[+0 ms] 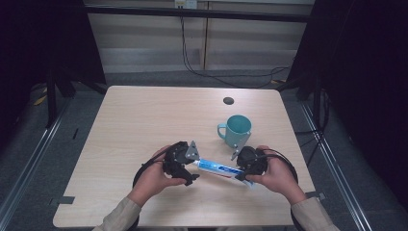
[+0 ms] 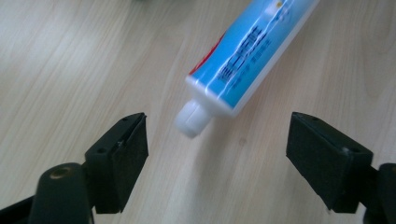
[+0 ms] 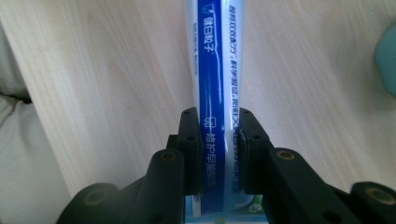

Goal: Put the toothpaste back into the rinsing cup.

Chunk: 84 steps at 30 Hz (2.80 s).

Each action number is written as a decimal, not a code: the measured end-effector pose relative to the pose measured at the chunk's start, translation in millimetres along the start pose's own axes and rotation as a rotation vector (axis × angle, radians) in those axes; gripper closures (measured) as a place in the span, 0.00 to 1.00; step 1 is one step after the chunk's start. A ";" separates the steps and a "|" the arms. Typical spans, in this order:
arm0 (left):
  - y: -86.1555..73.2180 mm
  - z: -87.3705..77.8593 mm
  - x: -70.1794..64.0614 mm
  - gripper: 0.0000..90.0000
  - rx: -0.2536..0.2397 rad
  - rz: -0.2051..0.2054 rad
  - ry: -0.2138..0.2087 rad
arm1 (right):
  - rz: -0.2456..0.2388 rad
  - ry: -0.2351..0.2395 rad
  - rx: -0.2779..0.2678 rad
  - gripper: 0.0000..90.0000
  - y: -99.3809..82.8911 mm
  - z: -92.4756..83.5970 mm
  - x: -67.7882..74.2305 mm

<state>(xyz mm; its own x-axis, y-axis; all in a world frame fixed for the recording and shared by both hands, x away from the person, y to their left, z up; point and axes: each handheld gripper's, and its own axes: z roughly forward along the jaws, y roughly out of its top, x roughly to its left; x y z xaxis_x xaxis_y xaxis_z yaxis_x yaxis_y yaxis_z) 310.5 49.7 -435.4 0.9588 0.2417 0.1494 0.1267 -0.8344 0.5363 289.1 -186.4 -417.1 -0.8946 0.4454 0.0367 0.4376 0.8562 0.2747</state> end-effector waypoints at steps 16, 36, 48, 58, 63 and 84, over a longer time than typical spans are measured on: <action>24.3 22.1 -10.0 0.36 0.070 0.140 -0.036 | -0.060 0.010 -0.015 0.83 13.9 -11.0 6.7; 21.7 19.4 -17.6 0.70 0.141 0.219 -0.093 | -0.107 0.045 -0.072 0.78 21.4 -19.9 9.8; 0.2 8.5 -7.1 0.75 0.128 0.163 -0.076 | -0.059 0.052 -0.290 0.36 16.2 -28.8 0.3; -13.7 -1.8 4.0 0.76 0.132 0.094 -0.045 | -0.005 0.029 -0.357 0.28 3.7 -33.0 -10.3; -21.9 -6.3 9.3 0.76 0.119 0.067 -0.045 | 0.027 0.022 -0.374 0.27 -6.6 -34.4 -17.3; -38.3 -23.5 22.7 0.76 0.027 -0.051 -0.031 | 0.085 0.058 -0.476 0.30 -21.3 -2.5 -14.9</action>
<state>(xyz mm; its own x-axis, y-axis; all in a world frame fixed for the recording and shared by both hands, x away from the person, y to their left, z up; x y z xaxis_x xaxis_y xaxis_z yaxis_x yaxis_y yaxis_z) 321.4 98.8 -433.0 0.9583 0.2691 0.0960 0.1824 -0.8347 0.5196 292.9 -212.0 -421.1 -0.8669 0.4819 0.1275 0.4313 0.5967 0.6767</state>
